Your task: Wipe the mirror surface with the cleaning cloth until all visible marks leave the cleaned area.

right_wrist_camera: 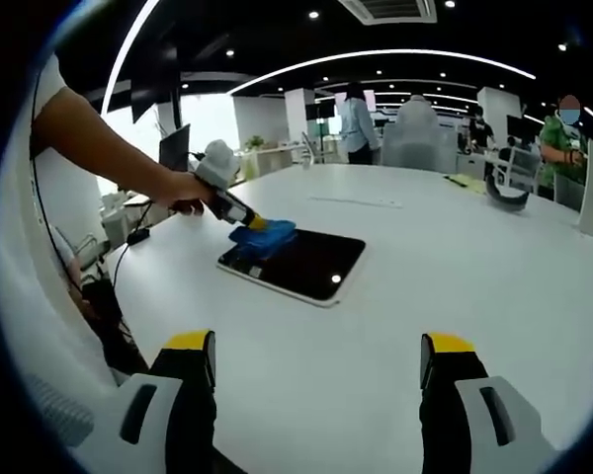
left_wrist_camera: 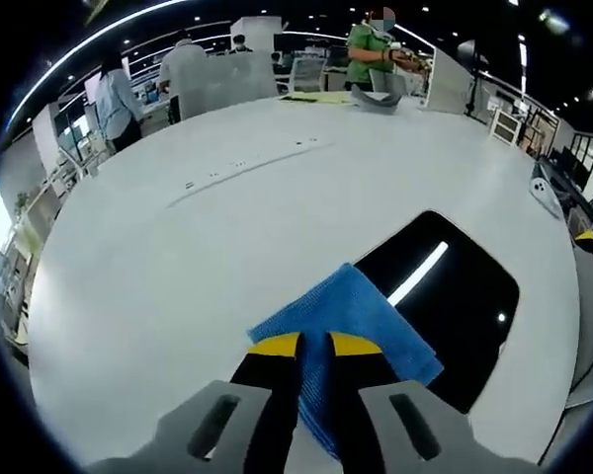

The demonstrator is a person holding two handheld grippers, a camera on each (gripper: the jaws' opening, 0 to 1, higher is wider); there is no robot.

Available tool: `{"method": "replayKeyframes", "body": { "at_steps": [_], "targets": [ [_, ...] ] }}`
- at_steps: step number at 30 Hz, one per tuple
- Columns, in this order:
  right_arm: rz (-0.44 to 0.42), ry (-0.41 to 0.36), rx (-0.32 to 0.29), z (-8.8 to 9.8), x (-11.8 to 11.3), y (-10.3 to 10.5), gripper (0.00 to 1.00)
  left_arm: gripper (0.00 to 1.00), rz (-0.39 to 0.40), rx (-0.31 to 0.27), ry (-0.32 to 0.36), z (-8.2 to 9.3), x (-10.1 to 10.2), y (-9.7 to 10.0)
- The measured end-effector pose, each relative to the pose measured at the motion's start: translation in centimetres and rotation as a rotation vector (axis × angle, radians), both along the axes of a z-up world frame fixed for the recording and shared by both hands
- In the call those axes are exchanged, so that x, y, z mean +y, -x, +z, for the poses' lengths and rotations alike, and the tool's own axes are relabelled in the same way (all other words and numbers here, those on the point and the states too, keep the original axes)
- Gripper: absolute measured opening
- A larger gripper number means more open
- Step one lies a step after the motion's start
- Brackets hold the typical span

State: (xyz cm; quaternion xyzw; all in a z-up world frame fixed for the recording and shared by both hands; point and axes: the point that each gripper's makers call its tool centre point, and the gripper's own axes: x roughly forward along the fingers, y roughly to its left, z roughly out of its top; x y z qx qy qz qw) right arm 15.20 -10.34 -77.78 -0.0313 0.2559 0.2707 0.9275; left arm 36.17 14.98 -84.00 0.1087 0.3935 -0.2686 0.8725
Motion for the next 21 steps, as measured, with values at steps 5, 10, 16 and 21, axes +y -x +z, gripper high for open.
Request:
{"method": "replayKeyframes", "body": {
  "at_steps": [5, 10, 16, 21],
  "targets": [
    [0.012, 0.004, -0.010, 0.0, 0.2, -0.1, 0.85, 0.08, -0.009, -0.007, -0.005, 0.1, 0.0, 0.0],
    [0.032, 0.009, -0.036, 0.7, 0.5, -0.5, 0.85, 0.22, -0.095, -0.084, -0.046, 1.1, 0.0, -0.7],
    [0.051, 0.021, -0.051, 1.3, 0.2, -0.7, 0.85, 0.23, -0.186, -0.098, -0.073, 2.5, -1.0, -0.4],
    [0.035, 0.004, -0.054, 1.5, 0.0, -0.6, 0.86, 0.23, -0.153, -0.065, -0.032, 2.1, -1.3, 0.8]
  ]
}}
